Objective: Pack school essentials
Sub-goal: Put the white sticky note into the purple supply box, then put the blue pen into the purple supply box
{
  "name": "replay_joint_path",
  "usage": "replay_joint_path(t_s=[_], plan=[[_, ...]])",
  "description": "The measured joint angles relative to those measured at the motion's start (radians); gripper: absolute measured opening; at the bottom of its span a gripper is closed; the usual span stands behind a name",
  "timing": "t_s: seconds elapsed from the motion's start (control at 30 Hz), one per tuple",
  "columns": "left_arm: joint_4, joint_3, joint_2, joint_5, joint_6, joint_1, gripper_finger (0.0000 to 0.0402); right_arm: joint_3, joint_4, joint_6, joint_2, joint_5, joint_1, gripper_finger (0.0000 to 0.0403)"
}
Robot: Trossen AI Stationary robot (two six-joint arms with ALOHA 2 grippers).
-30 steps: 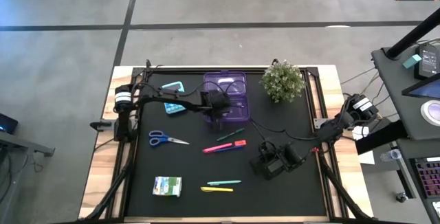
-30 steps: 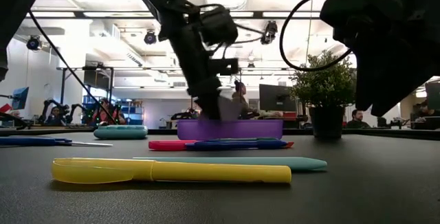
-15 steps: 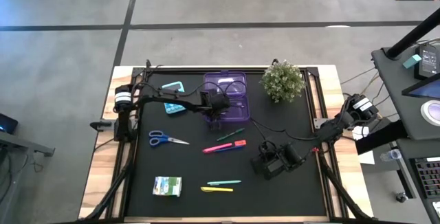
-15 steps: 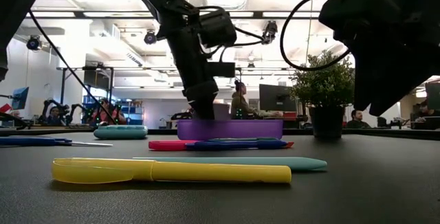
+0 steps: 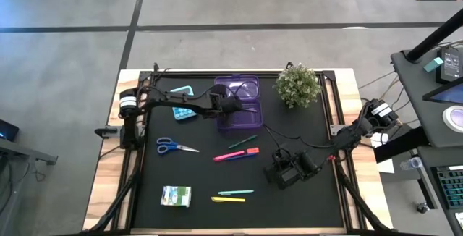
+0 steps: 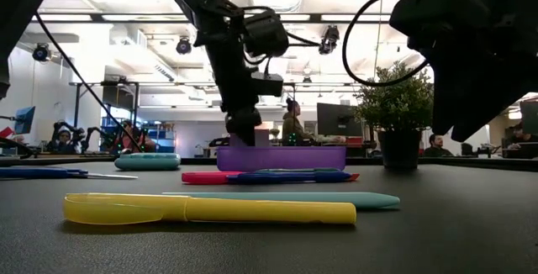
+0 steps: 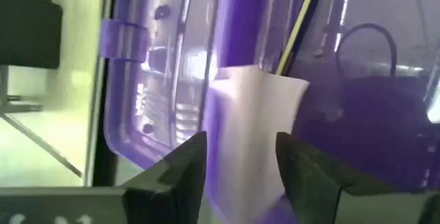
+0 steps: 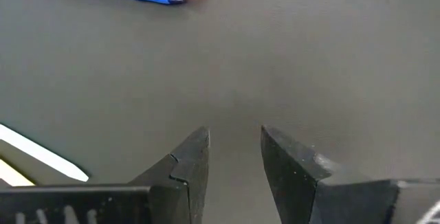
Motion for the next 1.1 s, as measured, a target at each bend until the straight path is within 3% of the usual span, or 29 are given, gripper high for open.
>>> replay_joint_path(t_s=[0.3, 0.53, 0.77, 0.87, 1.1], plan=[[-0.002, 0.002, -0.082, 0.109, 0.012, -0.006, 0.0161, 0.001, 0.008, 0.000, 0.000, 0.000, 0.000, 0.0121], [0.072, 0.002, -0.098, 0.037, 0.101, 0.004, 0.0160, 0.001, 0.008, 0.000, 0.000, 0.000, 0.000, 0.0121], [0.079, 0.002, -0.100, 0.042, 0.038, 0.001, 0.0160, 0.001, 0.008, -0.001, 0.000, 0.000, 0.000, 0.0121], [0.035, 0.002, -0.110, 0.153, -0.020, -0.010, 0.0160, 0.001, 0.008, -0.001, 0.000, 0.000, 0.000, 0.0121], [-0.009, 0.002, -0.131, 0.619, -0.287, -0.061, 0.0160, 0.001, 0.014, -0.001, 0.000, -0.001, 0.000, 0.0121]])
